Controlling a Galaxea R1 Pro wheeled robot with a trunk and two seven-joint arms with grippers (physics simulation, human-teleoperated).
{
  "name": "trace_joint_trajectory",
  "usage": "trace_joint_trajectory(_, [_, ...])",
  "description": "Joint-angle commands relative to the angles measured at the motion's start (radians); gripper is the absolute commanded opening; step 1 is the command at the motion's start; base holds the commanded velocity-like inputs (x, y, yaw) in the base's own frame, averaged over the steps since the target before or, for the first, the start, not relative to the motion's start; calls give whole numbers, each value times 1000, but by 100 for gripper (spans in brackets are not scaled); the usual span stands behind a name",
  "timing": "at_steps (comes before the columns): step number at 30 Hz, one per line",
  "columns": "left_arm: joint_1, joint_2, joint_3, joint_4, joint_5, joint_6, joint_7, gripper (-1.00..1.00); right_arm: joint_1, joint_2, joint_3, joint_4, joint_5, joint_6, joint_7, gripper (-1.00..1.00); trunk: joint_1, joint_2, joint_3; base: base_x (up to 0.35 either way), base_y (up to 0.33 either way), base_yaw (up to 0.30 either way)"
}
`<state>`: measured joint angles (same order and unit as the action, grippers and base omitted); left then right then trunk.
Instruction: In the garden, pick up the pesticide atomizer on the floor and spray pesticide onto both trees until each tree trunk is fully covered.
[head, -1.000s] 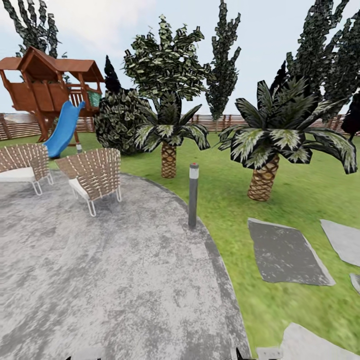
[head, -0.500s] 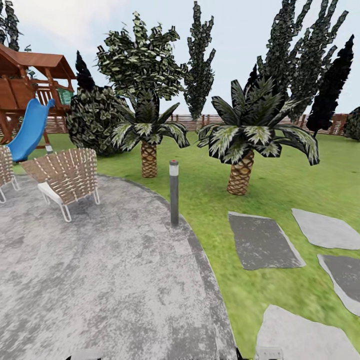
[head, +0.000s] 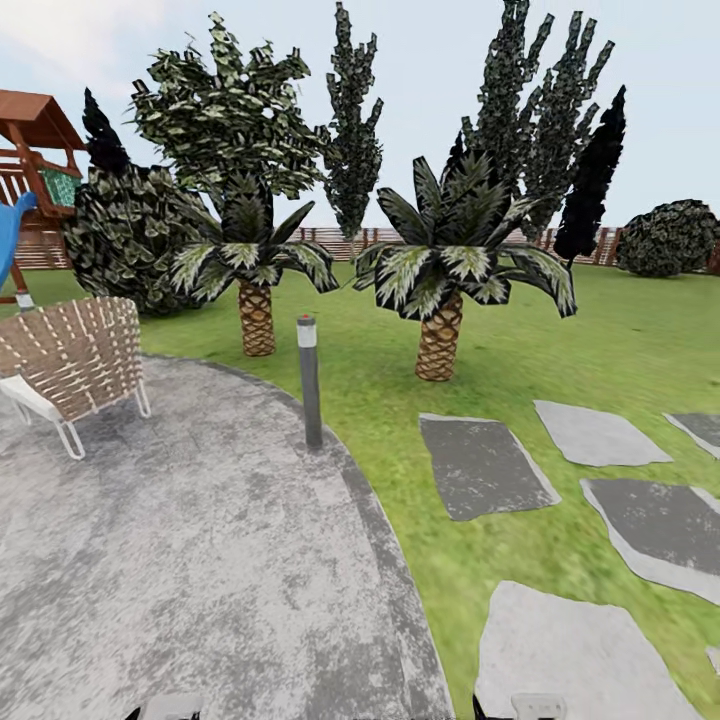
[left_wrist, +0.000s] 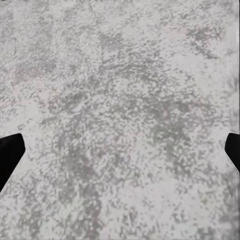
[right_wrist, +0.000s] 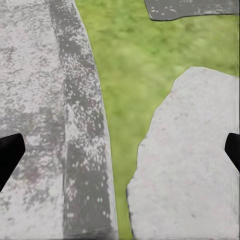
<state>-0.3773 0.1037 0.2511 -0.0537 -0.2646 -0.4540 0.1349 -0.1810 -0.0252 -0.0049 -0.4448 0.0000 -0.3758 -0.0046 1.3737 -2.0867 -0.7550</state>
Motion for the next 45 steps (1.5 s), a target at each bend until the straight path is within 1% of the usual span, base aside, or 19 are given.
trace_joint_trajectory(1, [0, 1, 0, 1, 0, 0, 0, 100, 0, 0, 0, 0, 0, 0, 0, 100, 4, -7, -3, 0, 0, -270])
trace_joint_trajectory(21, [0, 1, -2, -2, 0, 0, 0, 100, 0, 0, 0, 0, 0, 0, 0, 100, 81, -147, -66, 0, 0, -270])
trace_joint_trajectory(29, [0, 1, -4, -7, -1, -1, 1, 100, 0, 0, 0, 0, 0, 0, 0, 100, 81, -147, -66, 0, 0, -266])
trace_joint_trajectory(33, [0, 1, 0, -8, -1, -2, 1, 100, 0, 1, 3, 1, 2, 1, 4, 100, 81, -147, -66, 42, 0, -93])
trace_joint_trajectory(43, [0, -1, 1, -8, -1, -1, 2, 100, 0, 1, 5, 2, 3, 1, 6, 100, 81, -147, -66, 303, 0, -7])
trace_joint_trajectory(45, [0, -1, 5, -8, 0, 0, 2, 100, 0, 1, 4, 2, 3, 0, 4, 100, 81, -147, -66, 338, 0, 0])
